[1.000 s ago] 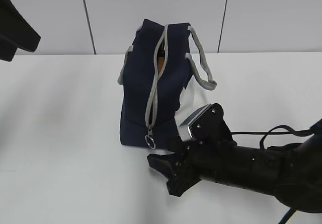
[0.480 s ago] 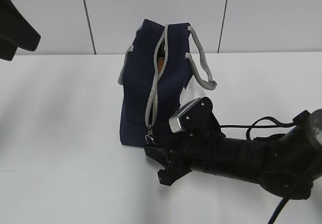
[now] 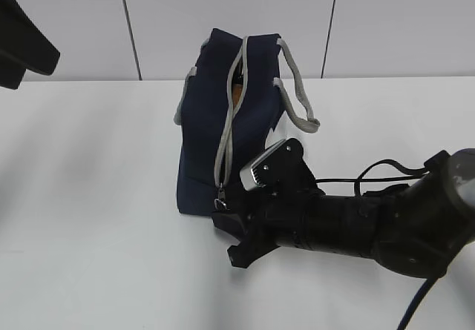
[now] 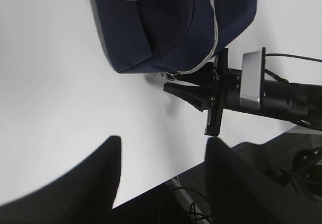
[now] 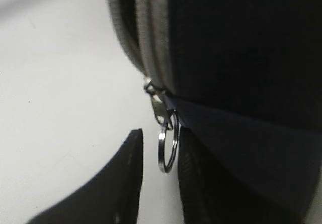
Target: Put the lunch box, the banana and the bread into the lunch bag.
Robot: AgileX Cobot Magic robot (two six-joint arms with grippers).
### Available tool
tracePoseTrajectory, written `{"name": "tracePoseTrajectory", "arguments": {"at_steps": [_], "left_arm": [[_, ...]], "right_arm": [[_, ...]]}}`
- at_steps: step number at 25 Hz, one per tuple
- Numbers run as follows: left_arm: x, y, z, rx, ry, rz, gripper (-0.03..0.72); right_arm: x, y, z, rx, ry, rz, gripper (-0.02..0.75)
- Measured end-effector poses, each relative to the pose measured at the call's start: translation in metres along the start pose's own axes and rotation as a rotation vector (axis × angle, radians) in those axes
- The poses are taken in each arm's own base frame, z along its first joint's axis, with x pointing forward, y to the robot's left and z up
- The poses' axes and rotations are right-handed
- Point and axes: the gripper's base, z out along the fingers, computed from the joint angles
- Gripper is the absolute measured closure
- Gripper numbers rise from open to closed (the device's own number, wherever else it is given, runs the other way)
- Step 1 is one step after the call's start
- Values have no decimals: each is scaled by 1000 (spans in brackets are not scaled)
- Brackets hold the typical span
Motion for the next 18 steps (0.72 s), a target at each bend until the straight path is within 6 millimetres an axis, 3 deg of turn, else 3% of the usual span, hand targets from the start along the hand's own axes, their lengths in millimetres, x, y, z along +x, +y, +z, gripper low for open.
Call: {"name": "tracePoseTrajectory", "arguments": {"at_steps": [9,18], "left_arm": [[0,0,0,0,0,0,308],[0,0,0,0,0,0,308]], "right_arm": [[2,-1,1,9,31,21,736],[8,2,-3,1,42,37,754]]}}
